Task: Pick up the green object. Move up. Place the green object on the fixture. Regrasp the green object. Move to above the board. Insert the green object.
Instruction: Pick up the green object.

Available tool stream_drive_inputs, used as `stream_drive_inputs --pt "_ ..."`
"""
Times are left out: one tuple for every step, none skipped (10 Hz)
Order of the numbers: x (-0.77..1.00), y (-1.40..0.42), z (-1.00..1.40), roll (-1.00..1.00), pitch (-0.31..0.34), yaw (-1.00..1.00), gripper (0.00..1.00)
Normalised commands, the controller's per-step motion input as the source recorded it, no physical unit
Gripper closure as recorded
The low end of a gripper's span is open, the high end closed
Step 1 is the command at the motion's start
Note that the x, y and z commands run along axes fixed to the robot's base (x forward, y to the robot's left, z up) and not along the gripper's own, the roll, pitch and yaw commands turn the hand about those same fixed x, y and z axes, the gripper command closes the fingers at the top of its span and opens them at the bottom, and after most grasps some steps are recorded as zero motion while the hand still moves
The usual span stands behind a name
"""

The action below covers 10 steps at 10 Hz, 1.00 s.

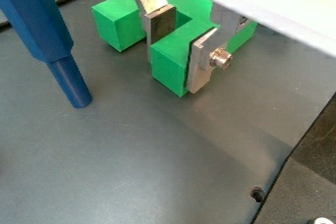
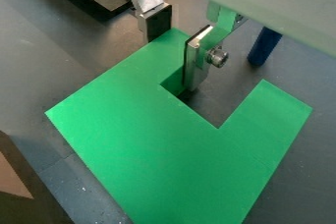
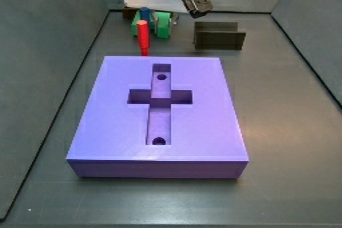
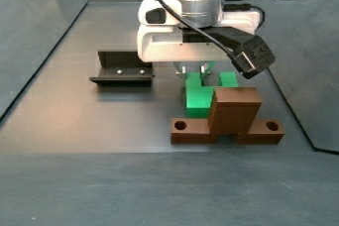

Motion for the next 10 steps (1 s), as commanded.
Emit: stream_drive_inputs --pt "0.00 0.00 0.00 0.00 0.000 0.00 1.00" --pt "0.00 0.00 0.00 0.00 0.000 0.00 1.00" --pt "0.00 0.00 0.00 0.00 0.000 0.00 1.00" --pt "0.00 0.00 0.00 0.00 0.000 0.00 1.00" --pt "0.00 0.00 0.00 0.00 0.000 0.00 1.00" --pt "0.00 0.00 0.00 0.00 0.000 0.00 1.00" --pt "0.00 0.00 0.00 0.00 0.000 0.00 1.00" --pt "0.00 0.00 0.00 0.00 0.000 0.00 1.00" --pt "0.00 0.00 0.00 0.00 0.000 0.00 1.00" --pt "0.00 0.00 0.00 0.00 0.000 0.00 1.00"
